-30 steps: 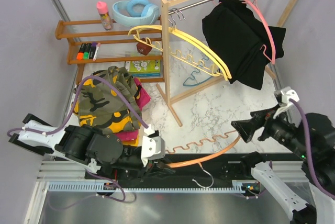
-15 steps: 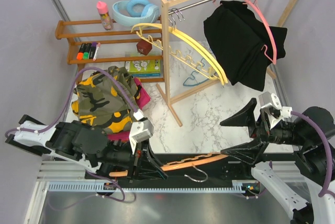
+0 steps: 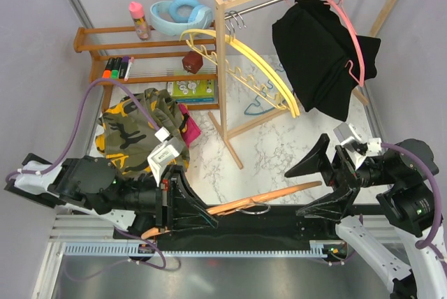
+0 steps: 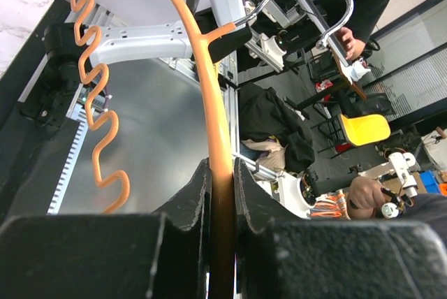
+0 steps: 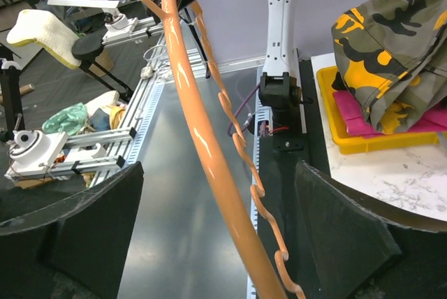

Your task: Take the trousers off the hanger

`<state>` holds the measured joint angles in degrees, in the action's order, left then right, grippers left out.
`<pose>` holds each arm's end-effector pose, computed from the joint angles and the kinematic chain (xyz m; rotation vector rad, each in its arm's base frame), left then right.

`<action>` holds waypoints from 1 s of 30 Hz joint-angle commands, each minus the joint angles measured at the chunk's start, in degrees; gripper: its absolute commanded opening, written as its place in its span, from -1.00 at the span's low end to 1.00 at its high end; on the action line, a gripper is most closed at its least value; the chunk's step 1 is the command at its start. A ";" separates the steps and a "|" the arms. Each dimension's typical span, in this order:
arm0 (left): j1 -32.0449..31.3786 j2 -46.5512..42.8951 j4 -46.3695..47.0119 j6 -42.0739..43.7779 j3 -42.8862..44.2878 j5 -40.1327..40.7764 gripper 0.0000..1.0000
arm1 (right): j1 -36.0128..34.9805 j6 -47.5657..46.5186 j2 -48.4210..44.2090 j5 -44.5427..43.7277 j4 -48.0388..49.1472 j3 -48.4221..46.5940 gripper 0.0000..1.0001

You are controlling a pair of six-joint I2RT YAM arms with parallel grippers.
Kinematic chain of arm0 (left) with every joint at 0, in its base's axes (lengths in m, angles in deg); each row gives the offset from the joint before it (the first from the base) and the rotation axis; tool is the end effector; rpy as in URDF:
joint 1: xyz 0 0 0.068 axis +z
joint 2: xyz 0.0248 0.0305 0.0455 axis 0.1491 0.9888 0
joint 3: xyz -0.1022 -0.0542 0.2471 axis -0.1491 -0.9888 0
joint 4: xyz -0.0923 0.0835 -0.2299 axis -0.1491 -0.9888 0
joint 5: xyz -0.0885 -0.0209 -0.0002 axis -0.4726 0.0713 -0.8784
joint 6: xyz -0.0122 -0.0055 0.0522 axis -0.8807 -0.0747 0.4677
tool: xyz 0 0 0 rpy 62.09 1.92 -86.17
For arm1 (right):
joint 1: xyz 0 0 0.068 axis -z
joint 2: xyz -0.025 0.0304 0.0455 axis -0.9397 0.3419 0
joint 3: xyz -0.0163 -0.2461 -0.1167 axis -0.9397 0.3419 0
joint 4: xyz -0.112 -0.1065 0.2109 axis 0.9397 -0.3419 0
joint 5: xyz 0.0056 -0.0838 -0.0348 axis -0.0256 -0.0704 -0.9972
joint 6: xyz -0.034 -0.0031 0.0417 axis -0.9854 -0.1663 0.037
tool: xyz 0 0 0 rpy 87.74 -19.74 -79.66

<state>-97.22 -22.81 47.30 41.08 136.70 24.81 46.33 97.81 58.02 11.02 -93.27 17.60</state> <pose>-0.0263 -0.1222 0.4810 0.8002 1.7772 -1.7614 0.0326 0.0510 0.4491 -1.1020 1.3653 1.5158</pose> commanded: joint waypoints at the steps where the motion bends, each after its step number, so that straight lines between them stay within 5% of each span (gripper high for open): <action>1: 0.24 1.33 5.17 -1.41 3.17 0.65 -0.96 | -1.45 0.69 1.25 2.01 4.31 0.36 0.87; 3: 0.33 1.07 5.09 -1.76 3.17 1.44 -0.96 | -1.89 0.16 1.52 2.71 4.22 1.24 0.71; 7: 0.24 0.98 6.31 -3.43 2.38 3.72 -0.96 | -2.51 -0.45 1.17 2.28 4.39 2.91 -0.34; 12: 0.24 1.51 8.95 -4.05 1.32 5.66 -0.96 | -2.60 0.77 0.73 2.37 6.06 4.94 -0.42; 14: 0.33 1.95 8.52 -4.22 1.68 6.53 -0.96 | -2.69 1.39 -0.06 1.06 5.98 4.59 -0.99; 16: 0.24 1.86 8.43 -4.14 1.41 7.50 -0.92 | -2.69 2.87 -1.28 -1.40 5.19 4.50 -0.99; 17: 0.24 1.43 8.34 -3.96 1.06 8.81 -0.70 | -2.69 3.32 -1.73 -4.46 4.23 4.50 -0.99; 18: 0.33 1.07 8.25 -3.53 0.89 9.52 -0.10 | -2.69 3.24 -2.08 -6.05 2.65 4.24 -0.99; 20: 0.24 0.11 8.16 -2.56 -0.43 12.06 0.28 | -2.77 1.22 -2.43 -7.64 -3.56 2.84 -1.00; 21: 0.33 -0.16 7.73 -2.12 -0.78 13.12 0.83 | -2.69 -0.87 -2.61 -11.31 -6.91 1.87 -1.00; 22: 0.24 -0.51 7.03 -1.51 -1.13 14.35 0.98 | -2.69 -3.85 -2.87 -12.48 -12.86 0.99 -1.00; 30: 0.24 -4.64 -0.79 2.80 -1.84 34.20 0.99 | -2.69 -10.21 -4.63 -30.21 -31.88 -1.21 -0.99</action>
<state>-96.92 -24.32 47.59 40.38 134.40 45.42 43.49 92.55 54.00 -5.22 -111.19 18.10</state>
